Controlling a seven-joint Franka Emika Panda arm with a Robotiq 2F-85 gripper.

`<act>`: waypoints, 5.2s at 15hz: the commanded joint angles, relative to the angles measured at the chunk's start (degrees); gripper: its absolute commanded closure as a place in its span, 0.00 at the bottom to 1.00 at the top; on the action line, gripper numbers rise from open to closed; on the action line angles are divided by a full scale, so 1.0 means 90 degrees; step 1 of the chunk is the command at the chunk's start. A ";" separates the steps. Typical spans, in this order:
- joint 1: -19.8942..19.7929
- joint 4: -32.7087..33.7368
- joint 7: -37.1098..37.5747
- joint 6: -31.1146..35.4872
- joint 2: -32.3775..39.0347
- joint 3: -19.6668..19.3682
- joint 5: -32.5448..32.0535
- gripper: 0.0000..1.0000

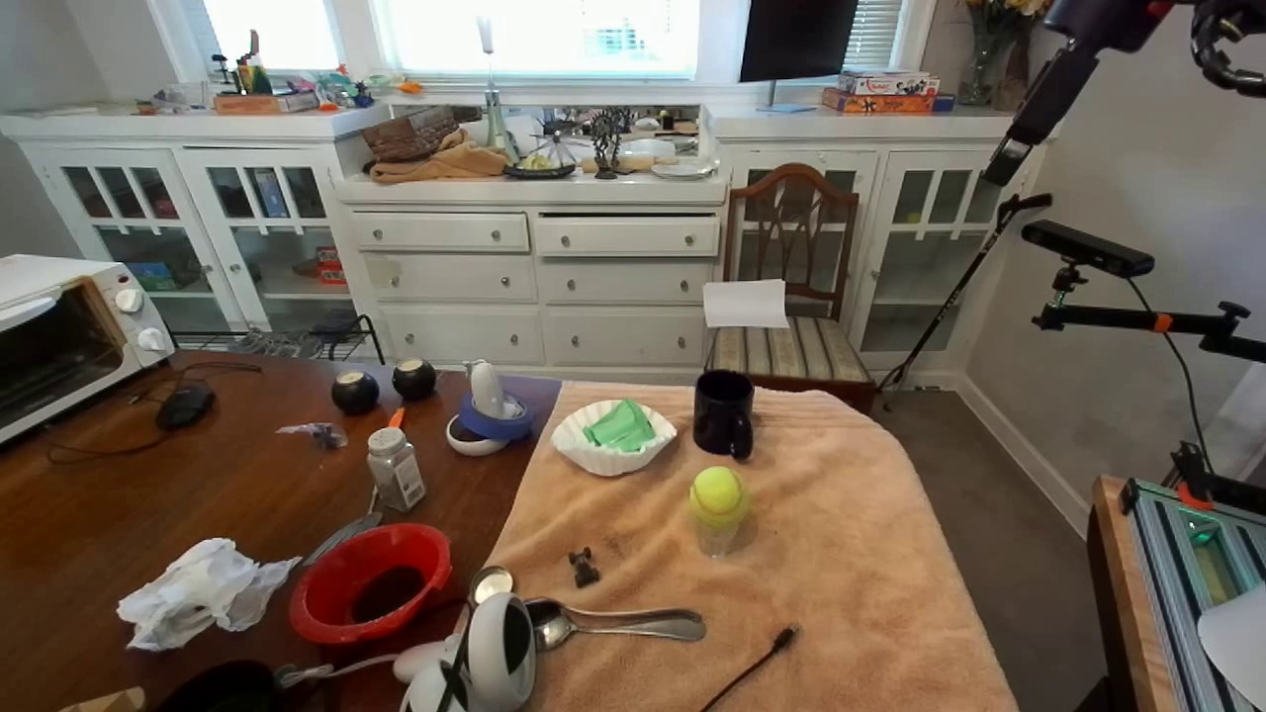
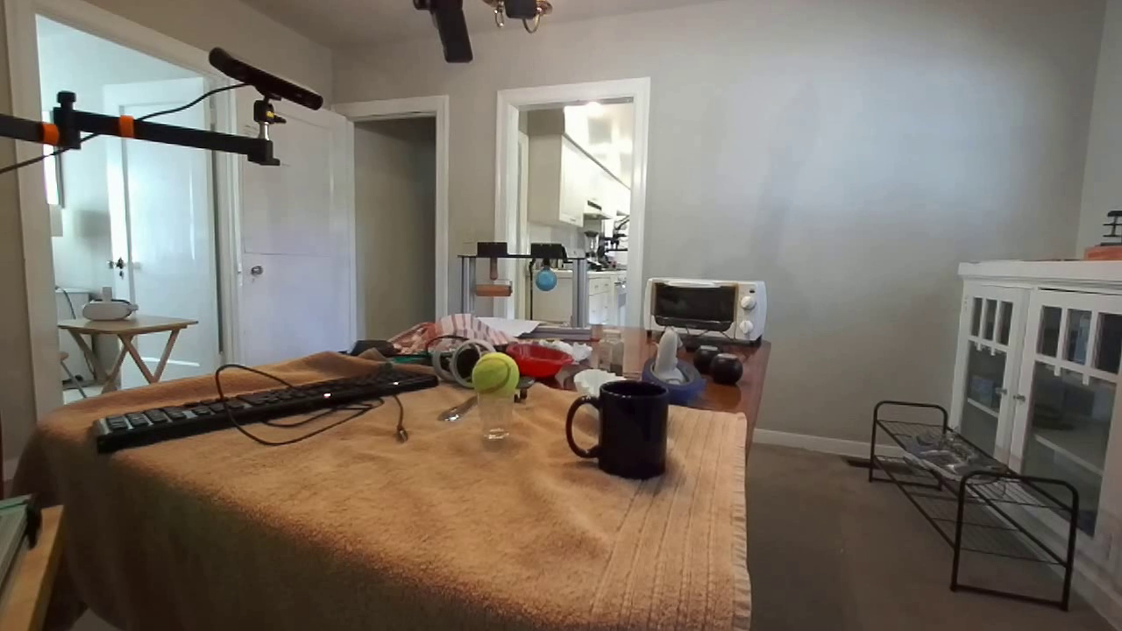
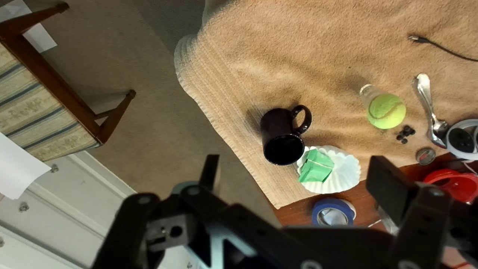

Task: Put the tennis ball in the black mug.

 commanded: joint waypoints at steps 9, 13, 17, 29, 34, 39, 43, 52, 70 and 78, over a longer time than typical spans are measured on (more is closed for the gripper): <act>0.1739 -0.0713 -0.1919 0.0569 0.0644 0.0237 0.0250 0.00; 0.1759 -0.0724 -0.1682 0.0657 0.0782 0.0428 0.0176 0.00; 0.1778 -0.0715 -0.1683 0.0786 0.1016 0.0473 0.0181 0.00; 0.1382 0.0605 -0.0964 0.1581 0.4872 0.1130 -0.0418 0.00; 0.1422 0.1636 -0.0104 0.1449 0.6066 0.1433 -0.0736 0.00; 0.1391 0.1687 -0.0027 0.1480 0.6147 0.1463 -0.0647 0.00; 0.1434 0.1775 -0.0177 0.1529 0.6365 0.1531 -0.0627 0.00; 0.1604 0.1946 0.0061 0.2011 0.6854 0.1667 -0.1140 0.00; 0.1718 0.2257 0.0145 0.2801 0.7356 0.1601 -0.1453 0.27; 0.1764 0.1996 0.0434 0.2908 0.7011 0.1561 -0.1629 0.58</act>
